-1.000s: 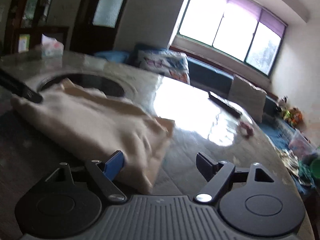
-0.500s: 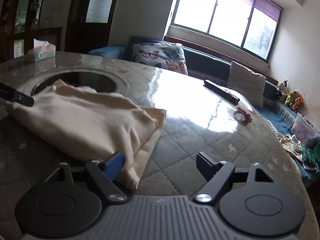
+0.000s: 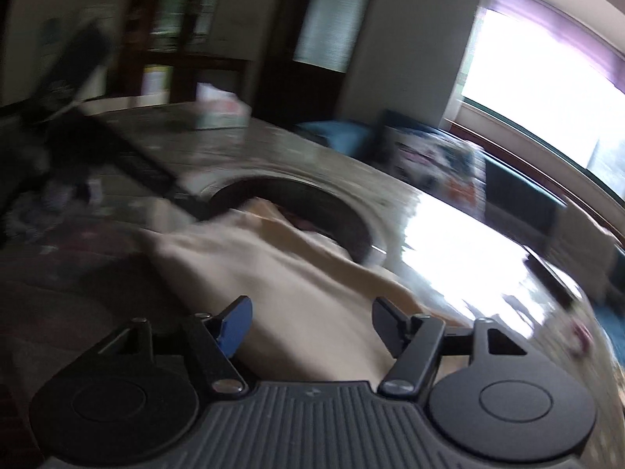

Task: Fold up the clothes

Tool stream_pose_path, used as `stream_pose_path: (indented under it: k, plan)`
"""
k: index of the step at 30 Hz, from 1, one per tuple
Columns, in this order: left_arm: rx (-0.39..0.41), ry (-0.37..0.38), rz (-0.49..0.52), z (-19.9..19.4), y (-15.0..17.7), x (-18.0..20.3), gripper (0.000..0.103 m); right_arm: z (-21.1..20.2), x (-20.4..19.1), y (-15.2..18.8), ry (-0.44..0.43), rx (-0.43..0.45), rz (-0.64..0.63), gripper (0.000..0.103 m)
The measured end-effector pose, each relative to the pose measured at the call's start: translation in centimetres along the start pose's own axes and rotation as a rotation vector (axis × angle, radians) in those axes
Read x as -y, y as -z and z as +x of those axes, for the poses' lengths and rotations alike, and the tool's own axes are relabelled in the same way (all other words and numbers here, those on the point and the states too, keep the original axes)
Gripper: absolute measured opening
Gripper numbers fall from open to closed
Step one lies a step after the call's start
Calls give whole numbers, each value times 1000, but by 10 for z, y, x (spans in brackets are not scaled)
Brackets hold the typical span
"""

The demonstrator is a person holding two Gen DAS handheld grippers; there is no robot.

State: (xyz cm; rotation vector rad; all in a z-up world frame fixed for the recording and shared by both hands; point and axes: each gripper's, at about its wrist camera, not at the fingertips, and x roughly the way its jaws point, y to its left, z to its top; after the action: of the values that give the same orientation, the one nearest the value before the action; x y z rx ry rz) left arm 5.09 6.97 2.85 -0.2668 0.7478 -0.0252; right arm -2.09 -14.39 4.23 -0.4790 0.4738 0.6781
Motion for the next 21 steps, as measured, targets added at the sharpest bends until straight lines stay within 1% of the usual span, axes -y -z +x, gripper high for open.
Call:
stream_pose_path:
  k: [1,3,5,8,9,11,12,13,14,16,17,19,21]
  plan:
    - [-6,7,-17,0,-1,-3,63,6,-9,-6,-35,4,-26,62]
    - [-15,16,-41,0,-3,-7,63,16,-25,-13,-83,7,-71,60]
    - [-17,26,-48,0,-4,-8,63,25,-41,-20,-119,10,-122,56]
    - [-26,45,-55,0,-5,-7,67,38,-61,-25,-156,3,-188,50]
    - [-31,49,-60,0,-5,-7,70,42,-67,-26,-165,-3,-214,49]
    - [-41,57,-78,2,-5,-7,75,50,-76,-26,-171,-12,-241,47]
    - [-45,63,-86,3,-5,-7,76,54,-79,-26,-172,-18,-249,43]
    - [-50,67,-96,4,-5,-8,77,57,-81,-26,-173,-25,-249,37]
    - [-56,74,-108,5,-6,-8,79,59,-82,-25,-170,-32,-245,35]
    - [-69,84,-136,7,-6,-10,82,62,-81,-25,-162,-41,-226,27]
    - [-77,90,-152,8,-6,-11,83,62,-79,-24,-165,-39,-212,26]
    - [-90,105,-186,9,-7,-12,84,58,-74,-25,-170,-28,-176,16]
    - [-102,121,-219,10,-8,-12,84,52,-66,-28,-177,-14,-127,14]
